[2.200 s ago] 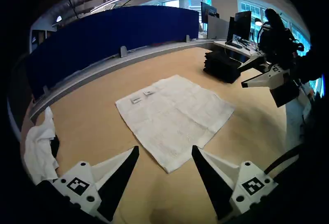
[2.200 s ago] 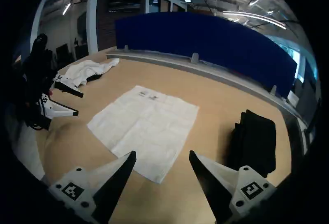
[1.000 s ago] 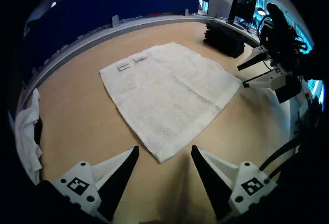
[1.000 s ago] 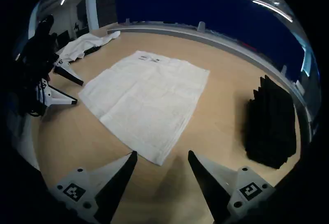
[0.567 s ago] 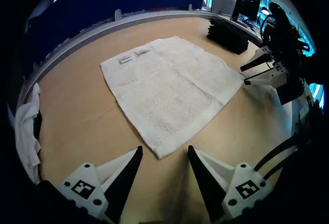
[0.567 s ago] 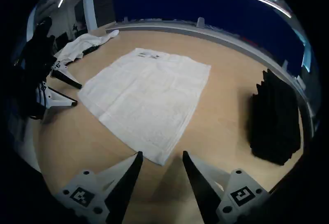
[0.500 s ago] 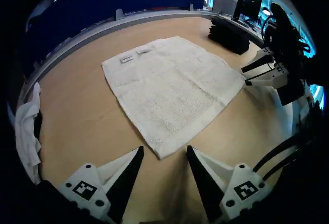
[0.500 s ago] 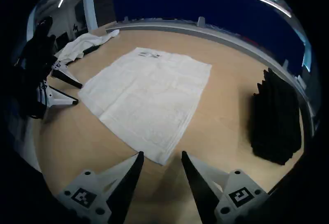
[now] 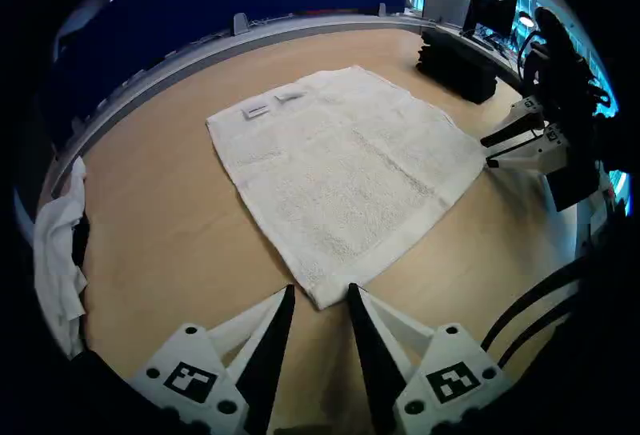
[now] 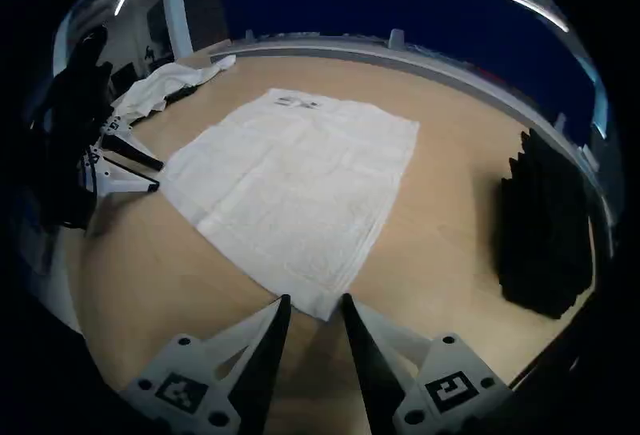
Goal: Fold towel
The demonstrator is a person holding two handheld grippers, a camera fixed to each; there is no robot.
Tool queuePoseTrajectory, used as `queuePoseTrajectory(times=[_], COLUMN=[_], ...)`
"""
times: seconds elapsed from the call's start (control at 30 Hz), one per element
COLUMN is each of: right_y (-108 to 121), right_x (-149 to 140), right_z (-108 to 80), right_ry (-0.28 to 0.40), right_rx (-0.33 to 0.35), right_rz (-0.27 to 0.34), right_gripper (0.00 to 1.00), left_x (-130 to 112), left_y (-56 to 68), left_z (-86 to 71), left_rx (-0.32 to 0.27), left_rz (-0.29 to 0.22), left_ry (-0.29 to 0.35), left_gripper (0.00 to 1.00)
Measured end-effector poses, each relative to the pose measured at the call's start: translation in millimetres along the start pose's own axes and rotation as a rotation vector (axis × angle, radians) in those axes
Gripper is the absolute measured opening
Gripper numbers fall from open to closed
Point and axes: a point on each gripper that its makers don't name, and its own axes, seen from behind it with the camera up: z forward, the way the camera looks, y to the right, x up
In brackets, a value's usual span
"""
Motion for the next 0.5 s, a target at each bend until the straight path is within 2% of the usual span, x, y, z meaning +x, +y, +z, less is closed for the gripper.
queuePoseTrajectory(times=[0.1, 0.2, 0.33, 0.5], right_y=[1.0, 4.0, 5.5, 7.0], right_x=[-0.5, -1.6, -2.3, -0.4], right_z=[-0.4, 0.0, -0.1, 0.2], right_ry=[0.0, -0.003, -0.008, -0.008], right_rx=[-0.004, -0.017, -0.022, -0.038], right_rz=[-0.001, -0.009, -0.013, -0.011], right_gripper=[0.47, 0.36, 0.31, 0.18], left_x=[0.1, 0.3, 0.4, 0.2], left_y=[0.6, 0.2, -0.9, -2.0], left_z=[0.6, 1.6, 1.9, 1.5], left_rx=[-0.001, -0.001, -0.002, 0.001], left_rz=[-0.002, -0.003, 0.002, -0.001], left_ry=[-0.001, -0.004, -0.008, -0.013], left_gripper=[0.45, 0.4, 0.33, 0.25])
